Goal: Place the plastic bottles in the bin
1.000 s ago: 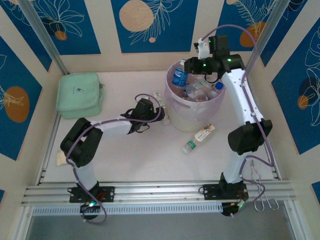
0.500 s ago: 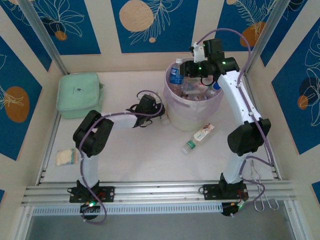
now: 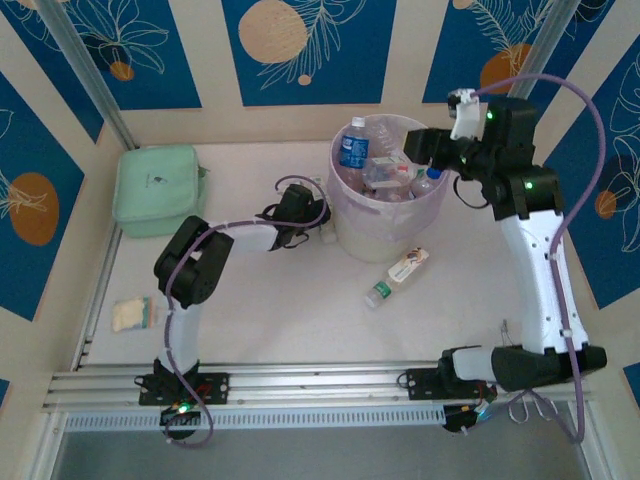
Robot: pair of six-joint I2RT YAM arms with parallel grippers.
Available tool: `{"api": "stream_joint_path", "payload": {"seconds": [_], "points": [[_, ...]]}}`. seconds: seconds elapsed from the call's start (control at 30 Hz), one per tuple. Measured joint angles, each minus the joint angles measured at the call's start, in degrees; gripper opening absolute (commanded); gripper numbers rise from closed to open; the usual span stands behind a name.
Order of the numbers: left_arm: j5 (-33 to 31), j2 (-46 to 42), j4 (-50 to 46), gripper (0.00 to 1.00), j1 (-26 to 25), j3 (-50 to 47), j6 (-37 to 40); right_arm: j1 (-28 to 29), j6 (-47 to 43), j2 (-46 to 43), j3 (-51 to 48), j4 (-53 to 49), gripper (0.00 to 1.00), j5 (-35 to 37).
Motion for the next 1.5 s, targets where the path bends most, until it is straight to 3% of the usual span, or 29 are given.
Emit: {"api": "stream_joint_path", "payload": {"seconds": [0.17, 0.33, 0.37, 0.47, 0.8, 0.97, 1.13, 1.23, 1.33, 1.5], "points": [[0.02, -0.37, 1.14, 0.67, 0.09, -0.94, 0.02, -2.97, 4.28, -5.53, -9.40, -2.08, 0.69, 2.71], [-0.98, -3.80, 0.26, 0.69, 0.85, -4.61, 1.20, -7.08, 8.00, -14.27, -18.67, -3.72, 0.71, 6.71], [-1.31, -4.70, -0.22, 0.69, 1.09, -5.38, 1.57, -7.58, 9.11, -16.90, -21.44, -3.56, 0.76, 7.56], [-2.10, -7.30, -1.46, 0.70, 1.75, -7.37, 2.60, -8.52, 12.33, -23.67, -29.53, -3.39, 0.79, 9.09], [-2.80, -19.19, -5.46, 0.82, 2.21, -7.91, 6.32, -9.09, 26.91, -33.24, -58.34, 3.65, 0.88, 7.13], [-1.40, -27.30, -6.12, 0.90, 2.21, -8.15, 6.34, -8.90, 34.03, -28.50, -69.72, 13.55, 0.96, 2.19], [0.04, -33.59, -5.90, 1.00, 0.85, -7.34, 5.62, -7.10, 36.44, -18.99, -71.28, 22.84, 0.98, -0.26], [0.02, -33.62, -6.47, 1.00, -1.62, -3.63, 6.32, -6.40, 36.76, -12.04, -71.21, 28.68, 0.99, -1.49], [0.02, -32.46, -7.52, 1.00, -4.02, 0.74, 7.61, -5.18, 37.11, -5.90, -71.01, 32.98, 0.97, -1.64], [0.02, -28.15, -8.17, 1.00, -6.14, 6.08, 9.14, -3.58, 37.77, -2.73, -69.51, 33.46, 0.81, 0.24]]}}
